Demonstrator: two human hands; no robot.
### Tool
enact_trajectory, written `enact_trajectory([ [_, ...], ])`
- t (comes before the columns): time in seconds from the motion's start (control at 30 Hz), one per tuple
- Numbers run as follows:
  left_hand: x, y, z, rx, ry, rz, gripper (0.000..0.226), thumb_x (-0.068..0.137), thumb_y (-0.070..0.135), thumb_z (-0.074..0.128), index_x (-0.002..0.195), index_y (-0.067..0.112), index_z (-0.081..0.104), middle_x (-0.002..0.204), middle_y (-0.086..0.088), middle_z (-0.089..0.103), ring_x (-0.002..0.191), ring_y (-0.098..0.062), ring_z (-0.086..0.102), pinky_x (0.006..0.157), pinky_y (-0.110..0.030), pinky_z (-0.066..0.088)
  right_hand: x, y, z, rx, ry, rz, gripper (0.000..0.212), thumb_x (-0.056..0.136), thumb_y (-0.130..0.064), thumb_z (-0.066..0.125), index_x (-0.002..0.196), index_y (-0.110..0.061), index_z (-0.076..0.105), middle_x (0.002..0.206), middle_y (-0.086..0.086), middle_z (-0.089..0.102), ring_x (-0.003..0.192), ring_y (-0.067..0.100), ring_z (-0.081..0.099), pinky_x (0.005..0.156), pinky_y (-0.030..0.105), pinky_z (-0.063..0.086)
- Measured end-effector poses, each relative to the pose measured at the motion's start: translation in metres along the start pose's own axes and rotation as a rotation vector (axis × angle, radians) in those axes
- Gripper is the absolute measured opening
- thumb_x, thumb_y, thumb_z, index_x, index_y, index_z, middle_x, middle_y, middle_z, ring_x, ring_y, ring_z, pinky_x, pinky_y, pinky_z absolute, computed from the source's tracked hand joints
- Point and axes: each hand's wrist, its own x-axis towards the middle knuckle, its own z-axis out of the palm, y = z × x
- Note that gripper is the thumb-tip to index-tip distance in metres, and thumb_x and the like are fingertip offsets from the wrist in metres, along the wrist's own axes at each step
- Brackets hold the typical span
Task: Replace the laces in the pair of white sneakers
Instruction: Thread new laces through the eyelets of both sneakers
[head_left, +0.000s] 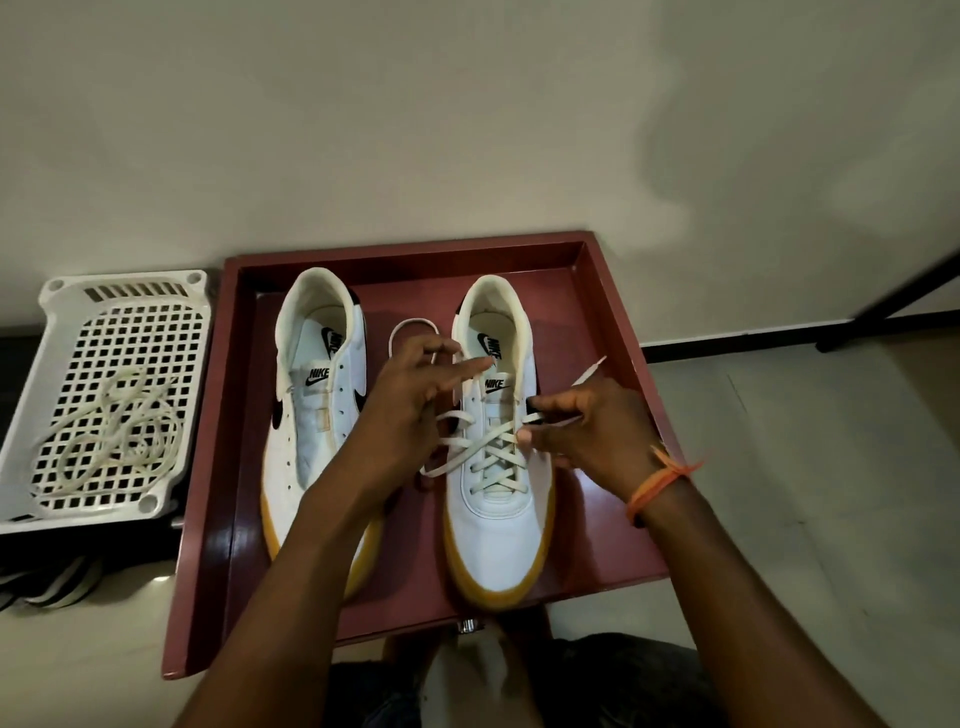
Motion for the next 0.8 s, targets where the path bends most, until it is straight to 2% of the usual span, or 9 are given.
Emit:
enact_trajectory([
  [0.1,-0.002,0.008,0.001,-0.02,-0.013,0.001,0.072,0.072,-0.034,0.04,0.124,0.008,0.067,0.124,-0.01,0.048,0.112,0.005,0.046,0.081,0.001,0.039,-0.001,-0.002,0.007,-0.028,0.094,-0.057,0.009,0.076,-0.011,0.082,0.082,-0.006,0.077,0.074,0.007,0.073,0.054,0.014,0.065,0.056,0.026,0.059],
  [0.2,-0.002,0.003,-0.001,-0.025,-0.011,-0.022,0.078,0.069,-0.033,0.039,0.122,0.018,0.068,0.123,-0.006,0.051,0.109,0.0,0.051,0.078,-0.006,0.044,0.001,0.001,0.003,0.053,0.088,-0.001,0.011,0.076,-0.005,0.081,0.071,-0.003,0.072,0.063,0.006,0.069,0.055,0.016,0.066,0.053,0.023,0.057],
  [0.27,-0.003,0.0,-0.001,-0.034,-0.004,-0.008,0.084,0.068,-0.031,0.038,0.121,0.028,0.066,0.122,-0.005,0.054,0.108,-0.003,0.053,0.082,-0.015,0.048,0.006,0.008,-0.014,0.284,0.191,0.105,0.013,0.076,0.004,0.078,0.069,-0.002,0.069,0.06,0.005,0.068,0.057,0.019,0.067,0.058,0.028,0.059],
  [0.37,-0.003,0.004,-0.002,-0.071,0.01,-0.01,0.08,0.07,-0.031,0.037,0.12,0.023,0.067,0.122,-0.008,0.054,0.111,0.005,0.051,0.083,-0.006,0.044,0.011,0.024,-0.044,0.471,0.406,0.187,0.015,0.077,0.007,0.075,0.071,-0.004,0.067,0.071,0.019,0.069,0.066,0.03,0.069,0.073,0.045,0.06],
  [0.43,-0.004,0.008,-0.001,-0.11,0.013,-0.012,0.073,0.071,-0.033,0.037,0.121,0.011,0.068,0.121,-0.011,0.054,0.11,0.012,0.05,0.082,-0.002,0.042,0.009,0.027,-0.048,0.415,0.361,0.192,0.015,0.076,0.009,0.075,0.084,-0.003,0.069,0.086,0.024,0.07,0.075,0.034,0.071,0.072,0.048,0.061],
  [0.53,-0.004,0.007,0.001,-0.103,0.011,-0.014,0.072,0.073,-0.033,0.035,0.122,0.009,0.068,0.121,-0.011,0.053,0.108,0.014,0.049,0.081,0.0,0.042,0.004,0.013,-0.034,0.369,0.114,0.175,0.057,0.074,0.018,0.07,0.121,-0.014,0.061,0.103,0.016,0.067,0.074,0.038,0.072,0.06,0.048,0.061],
  [0.57,-0.004,0.006,0.001,-0.106,0.012,-0.024,0.072,0.074,-0.033,0.035,0.122,0.009,0.068,0.122,-0.011,0.052,0.108,0.013,0.049,0.081,-0.001,0.042,0.001,0.005,-0.028,0.338,0.046,0.146,0.059,0.075,0.016,0.071,0.122,-0.017,0.06,0.101,0.016,0.067,0.07,0.038,0.072,0.057,0.047,0.06],
  [0.7,-0.003,0.004,0.001,-0.069,0.025,-0.001,0.071,0.076,-0.03,0.036,0.122,0.013,0.068,0.123,-0.01,0.054,0.112,0.012,0.048,0.085,-0.002,0.042,-0.004,-0.01,0.001,0.185,-0.024,0.103,0.018,0.081,-0.006,0.077,0.095,-0.002,0.066,0.081,0.02,0.069,0.064,0.035,0.07,0.052,0.042,0.06],
  [0.8,-0.004,0.004,0.0,-0.094,0.017,-0.034,0.073,0.076,-0.031,0.034,0.122,0.015,0.068,0.123,-0.007,0.053,0.111,0.014,0.048,0.084,-0.001,0.042,0.001,-0.004,0.002,0.228,0.015,0.129,0.015,0.081,-0.002,0.076,0.078,0.003,0.063,0.069,0.017,0.068,0.058,0.028,0.068,0.053,0.04,0.06],
])
